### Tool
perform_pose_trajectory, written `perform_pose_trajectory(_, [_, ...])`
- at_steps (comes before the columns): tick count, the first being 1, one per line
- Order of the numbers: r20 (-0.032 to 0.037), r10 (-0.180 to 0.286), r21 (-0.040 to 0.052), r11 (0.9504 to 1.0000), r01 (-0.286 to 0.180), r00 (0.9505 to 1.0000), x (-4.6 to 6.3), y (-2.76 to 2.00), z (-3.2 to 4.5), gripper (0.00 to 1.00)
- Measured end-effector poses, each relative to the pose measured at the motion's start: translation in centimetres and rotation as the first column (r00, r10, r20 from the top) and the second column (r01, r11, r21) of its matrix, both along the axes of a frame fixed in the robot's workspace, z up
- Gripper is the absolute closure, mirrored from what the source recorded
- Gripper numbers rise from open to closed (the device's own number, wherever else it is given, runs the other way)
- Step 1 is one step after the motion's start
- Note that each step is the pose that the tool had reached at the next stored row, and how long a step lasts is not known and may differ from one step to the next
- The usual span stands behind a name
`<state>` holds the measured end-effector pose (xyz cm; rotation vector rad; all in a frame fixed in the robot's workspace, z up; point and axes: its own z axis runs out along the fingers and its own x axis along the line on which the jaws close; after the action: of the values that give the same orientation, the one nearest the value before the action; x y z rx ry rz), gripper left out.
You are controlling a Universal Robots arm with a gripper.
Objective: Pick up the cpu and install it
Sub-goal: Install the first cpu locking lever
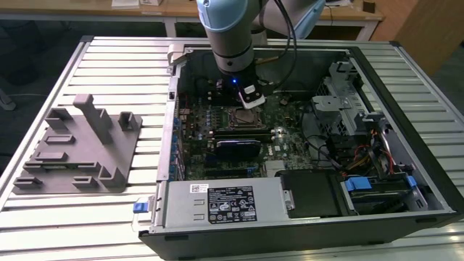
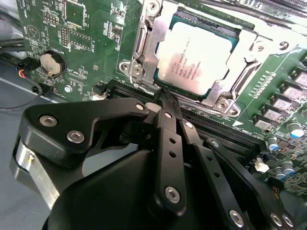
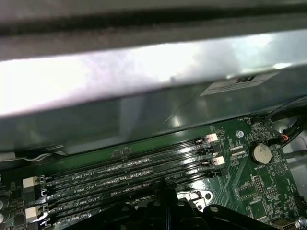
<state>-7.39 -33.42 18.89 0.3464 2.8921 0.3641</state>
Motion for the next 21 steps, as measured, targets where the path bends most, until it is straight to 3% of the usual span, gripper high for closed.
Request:
perform_pose_trajectory(5, [0.0002, 0.0, 0.0198, 0.9998, 0.0, 1.0, 0.0, -0.16, -0.01, 0.89])
perform_pose_trajectory(9, [0.0001, 0.0, 0.0199, 0.9998, 0.0, 1.0, 0.0, -0.18, 0.17, 0.89])
perform_pose_trajectory(21, [0.0001, 0.0, 0.0198, 0.9998, 0.0, 1.0, 0.0, -0.18, 1.64, 0.89])
